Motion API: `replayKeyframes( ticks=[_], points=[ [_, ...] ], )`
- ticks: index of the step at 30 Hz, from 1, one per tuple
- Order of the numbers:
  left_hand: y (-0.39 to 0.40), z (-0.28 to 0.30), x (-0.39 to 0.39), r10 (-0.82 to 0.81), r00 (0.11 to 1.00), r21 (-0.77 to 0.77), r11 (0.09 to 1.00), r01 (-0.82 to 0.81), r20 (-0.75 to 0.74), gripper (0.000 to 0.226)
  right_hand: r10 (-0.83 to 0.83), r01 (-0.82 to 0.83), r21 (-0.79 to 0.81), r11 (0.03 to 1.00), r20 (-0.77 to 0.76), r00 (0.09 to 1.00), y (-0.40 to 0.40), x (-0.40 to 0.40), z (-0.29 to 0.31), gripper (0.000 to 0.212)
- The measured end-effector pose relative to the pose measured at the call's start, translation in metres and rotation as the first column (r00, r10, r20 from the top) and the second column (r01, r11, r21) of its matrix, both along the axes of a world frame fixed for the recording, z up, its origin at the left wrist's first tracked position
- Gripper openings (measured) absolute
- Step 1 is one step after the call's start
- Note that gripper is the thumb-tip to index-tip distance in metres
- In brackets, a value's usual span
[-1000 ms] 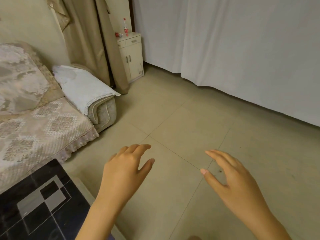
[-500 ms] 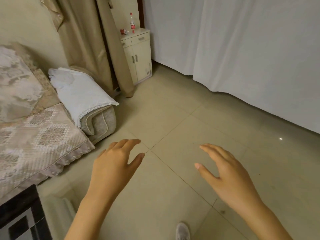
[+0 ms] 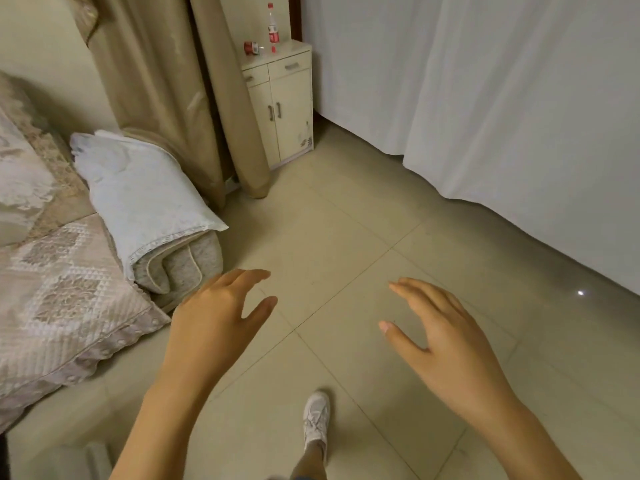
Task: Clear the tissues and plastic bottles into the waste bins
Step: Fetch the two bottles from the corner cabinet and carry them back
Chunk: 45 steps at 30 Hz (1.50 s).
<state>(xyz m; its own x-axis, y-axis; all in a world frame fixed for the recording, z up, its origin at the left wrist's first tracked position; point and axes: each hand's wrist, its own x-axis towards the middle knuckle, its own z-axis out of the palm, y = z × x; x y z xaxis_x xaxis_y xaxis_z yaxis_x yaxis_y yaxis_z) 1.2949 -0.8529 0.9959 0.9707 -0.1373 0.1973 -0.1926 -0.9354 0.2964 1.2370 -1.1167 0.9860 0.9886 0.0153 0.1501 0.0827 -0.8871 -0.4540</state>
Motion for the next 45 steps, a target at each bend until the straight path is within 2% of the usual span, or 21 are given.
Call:
replayKeyframes(
  ticks=[6, 12, 16, 23, 29, 37, 45],
  points=[
    [-0.014, 0.004, 0.141, -0.06, 0.998, -0.002, 0.998, 0.06, -0.004, 0.035, -0.036, 0.035, -0.007, 0.999, -0.045, 0.998, -0.01, 0.122, 0.008, 0.053],
    [-0.023, 0.002, 0.249, -0.147, 0.984, 0.019, 0.989, 0.146, 0.102, 0.035, -0.073, 0.075, 0.041, 0.996, -0.043, 0.996, -0.019, 0.224, 0.006, 0.053],
    [-0.026, -0.007, 0.311, -0.127, 0.984, 0.02, 0.992, 0.126, 0.127, 0.037, -0.059, 0.063, 0.067, 0.996, -0.062, 0.996, -0.026, 0.303, -0.007, 0.052],
    [-0.038, -0.026, 0.448, -0.03, 0.997, 0.076, 0.997, 0.025, 0.067, 0.043, 0.065, -0.057, 0.09, 0.994, -0.086, 0.994, -0.043, 0.482, -0.025, 0.053],
    [-0.059, -0.016, 0.568, 0.033, 0.998, 0.107, 0.994, -0.038, 0.044, 0.048, 0.183, -0.172, 0.097, 0.98, -0.118, 0.976, -0.06, 0.629, -0.012, 0.055],
    [-0.079, -0.016, 0.711, 0.075, 0.997, 0.075, 0.994, -0.075, -0.003, 0.05, 0.28, -0.277, 0.044, 0.96, -0.094, 0.955, -0.063, 0.783, -0.004, 0.065],
    [-0.089, -0.029, 0.914, 0.0, 1.0, 0.048, 0.999, 0.001, -0.014, 0.049, 0.226, -0.223, 0.033, 0.974, -0.129, 0.966, -0.064, 0.963, -0.002, 0.064]
  ],
)
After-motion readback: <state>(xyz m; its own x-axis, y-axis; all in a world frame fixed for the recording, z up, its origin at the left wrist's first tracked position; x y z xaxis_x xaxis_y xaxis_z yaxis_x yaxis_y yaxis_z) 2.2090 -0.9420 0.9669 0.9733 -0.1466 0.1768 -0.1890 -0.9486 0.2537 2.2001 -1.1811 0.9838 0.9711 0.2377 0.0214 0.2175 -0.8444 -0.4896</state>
